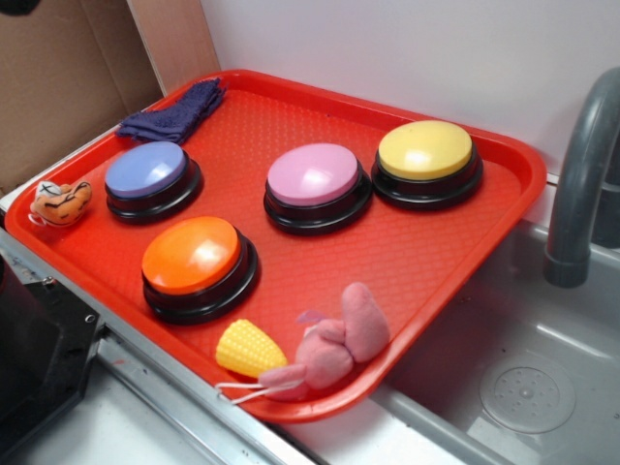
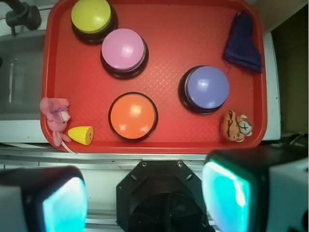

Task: Push the purple button.

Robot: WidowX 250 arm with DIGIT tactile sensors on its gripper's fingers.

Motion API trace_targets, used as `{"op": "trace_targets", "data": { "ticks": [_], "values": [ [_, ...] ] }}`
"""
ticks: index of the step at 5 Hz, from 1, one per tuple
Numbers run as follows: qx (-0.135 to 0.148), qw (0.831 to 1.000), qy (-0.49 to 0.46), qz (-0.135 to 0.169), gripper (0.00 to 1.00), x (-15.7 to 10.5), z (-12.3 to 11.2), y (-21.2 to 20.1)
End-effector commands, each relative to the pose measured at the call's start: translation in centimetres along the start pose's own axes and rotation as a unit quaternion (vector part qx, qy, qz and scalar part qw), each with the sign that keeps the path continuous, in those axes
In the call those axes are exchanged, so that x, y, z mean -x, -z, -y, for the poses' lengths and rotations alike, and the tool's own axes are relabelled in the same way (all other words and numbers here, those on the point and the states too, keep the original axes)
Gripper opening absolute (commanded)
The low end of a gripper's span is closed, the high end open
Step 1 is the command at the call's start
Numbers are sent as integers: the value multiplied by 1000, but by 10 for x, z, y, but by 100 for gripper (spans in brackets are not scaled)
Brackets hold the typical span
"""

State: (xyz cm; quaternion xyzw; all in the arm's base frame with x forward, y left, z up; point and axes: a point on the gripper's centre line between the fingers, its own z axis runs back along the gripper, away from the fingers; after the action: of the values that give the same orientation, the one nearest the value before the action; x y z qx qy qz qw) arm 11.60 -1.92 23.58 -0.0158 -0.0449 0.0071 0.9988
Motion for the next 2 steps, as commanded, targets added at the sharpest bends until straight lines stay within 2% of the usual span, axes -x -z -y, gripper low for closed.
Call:
{"op": "trace_targets", "data": {
  "ticks": [1, 2],
  "values": [
    [0, 1000, 0, 0, 100, 0, 0, 0],
    [-32, 996, -79, -18, 100, -43, -40, 32]
  ]
}}
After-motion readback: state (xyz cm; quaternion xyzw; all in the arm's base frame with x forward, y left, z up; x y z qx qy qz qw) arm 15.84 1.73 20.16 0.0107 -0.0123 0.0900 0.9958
